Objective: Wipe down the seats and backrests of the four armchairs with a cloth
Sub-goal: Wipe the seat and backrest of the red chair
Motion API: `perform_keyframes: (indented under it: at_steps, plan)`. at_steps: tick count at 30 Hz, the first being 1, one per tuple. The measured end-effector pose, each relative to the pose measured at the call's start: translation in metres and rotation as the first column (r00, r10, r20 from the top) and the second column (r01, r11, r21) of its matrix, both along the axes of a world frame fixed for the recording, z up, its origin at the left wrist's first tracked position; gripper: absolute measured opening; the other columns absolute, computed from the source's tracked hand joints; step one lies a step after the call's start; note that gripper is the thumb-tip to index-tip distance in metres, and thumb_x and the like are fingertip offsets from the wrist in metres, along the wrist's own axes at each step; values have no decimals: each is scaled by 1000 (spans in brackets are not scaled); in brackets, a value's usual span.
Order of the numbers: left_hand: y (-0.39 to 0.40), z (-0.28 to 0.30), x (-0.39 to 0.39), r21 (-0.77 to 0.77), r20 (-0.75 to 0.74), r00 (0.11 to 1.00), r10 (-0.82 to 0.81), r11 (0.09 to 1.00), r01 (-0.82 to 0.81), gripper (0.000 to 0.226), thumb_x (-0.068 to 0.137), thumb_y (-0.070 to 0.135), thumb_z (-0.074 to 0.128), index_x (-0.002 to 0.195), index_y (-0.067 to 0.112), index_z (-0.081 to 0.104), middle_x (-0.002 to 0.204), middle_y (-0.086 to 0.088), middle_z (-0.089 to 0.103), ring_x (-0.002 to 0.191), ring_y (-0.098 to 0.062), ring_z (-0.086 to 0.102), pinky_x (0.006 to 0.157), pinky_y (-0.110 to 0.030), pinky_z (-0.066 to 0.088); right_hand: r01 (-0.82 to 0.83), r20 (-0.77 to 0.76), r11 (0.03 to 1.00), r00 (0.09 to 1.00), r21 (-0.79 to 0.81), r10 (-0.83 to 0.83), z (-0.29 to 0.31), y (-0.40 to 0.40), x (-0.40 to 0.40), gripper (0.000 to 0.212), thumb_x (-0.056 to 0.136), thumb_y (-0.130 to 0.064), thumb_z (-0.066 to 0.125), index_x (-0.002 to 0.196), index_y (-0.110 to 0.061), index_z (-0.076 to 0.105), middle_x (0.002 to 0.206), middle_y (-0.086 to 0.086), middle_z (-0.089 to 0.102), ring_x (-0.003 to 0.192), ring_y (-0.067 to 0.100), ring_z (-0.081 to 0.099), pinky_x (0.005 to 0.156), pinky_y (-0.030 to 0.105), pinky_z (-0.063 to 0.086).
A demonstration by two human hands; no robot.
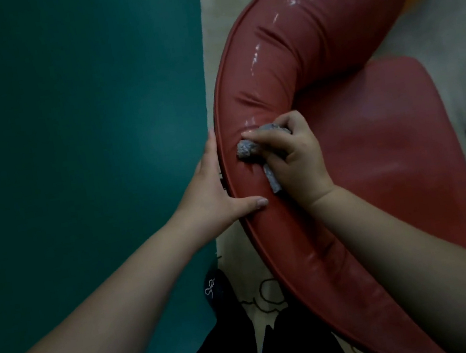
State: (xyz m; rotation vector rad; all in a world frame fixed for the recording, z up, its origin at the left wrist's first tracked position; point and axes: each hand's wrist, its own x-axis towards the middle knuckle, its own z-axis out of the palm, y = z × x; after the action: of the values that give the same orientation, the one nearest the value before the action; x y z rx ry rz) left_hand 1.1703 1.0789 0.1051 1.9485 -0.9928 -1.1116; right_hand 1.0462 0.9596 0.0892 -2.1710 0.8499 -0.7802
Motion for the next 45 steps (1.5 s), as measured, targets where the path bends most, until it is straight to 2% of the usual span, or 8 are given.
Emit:
perform_keyframes:
  at_steps: [4,12,16,20,25,32,39,45]
  plan:
    - [-8,1,11,-2,3,998,-58,998,58,139,55,40,90,150,37,-11,159,9,15,137,-16,39,111,-40,37,49,34,989,998,142,-55,2,26,-19,35,75,-3,73,108,-15,70,95,11,48,87,9,52,83,8,41]
    - [-16,-1,25,-7,3,996,-95,995,95,141,51,42,91,151,37,-9,157,13,17,130,-17,46,107,-39,42,231,70,968,969,103,-238,5,-32,49,26,76,-7,75,102,-9,73,90,7,45,81,6,49,81,7,39]
    - [-26,1,32,-7,39,993,-108,994,109,141,52,42,90,150,37,-10,158,12,15,134,-18,41,109,-40,40,164,53,972,983,166,-175,4,-28,35,32,76,-5,74,108,-13,70,90,1,45,82,-1,47,81,5,38]
    - [-36,4,38,17,46,988,-145,989,144,143,51,44,90,150,37,-12,160,10,13,140,-14,32,112,-39,36,112,56,985,991,129,-120,0,1,6,33,75,-5,74,107,-12,70,91,6,47,84,6,50,81,9,42]
    - [-49,7,45,29,71,988,-141,990,139,141,51,41,91,151,36,-9,159,12,11,140,-14,32,112,-39,35,235,58,970,969,68,-239,0,-61,54,23,77,-6,73,100,-7,73,89,7,45,83,15,50,80,15,42]
    - [-71,11,57,44,91,983,-159,987,156,140,50,46,88,152,33,-5,159,10,13,142,-3,21,116,-29,26,180,94,970,976,164,-197,-10,-57,40,28,77,-5,71,104,-9,71,90,5,46,83,9,50,82,12,42]
    - [-90,9,72,49,70,983,-168,985,165,142,39,64,77,152,35,-5,157,16,13,137,9,15,98,4,14,201,80,964,973,177,-217,-5,-83,58,25,76,-2,74,101,-6,72,91,9,47,86,4,50,84,10,42]
    - [-110,7,86,47,64,964,-258,966,255,146,37,65,76,152,32,-9,159,11,11,139,7,13,99,2,12,126,57,943,987,309,-151,1,-42,26,32,78,-8,69,107,-22,67,92,8,49,87,9,53,82,12,42]
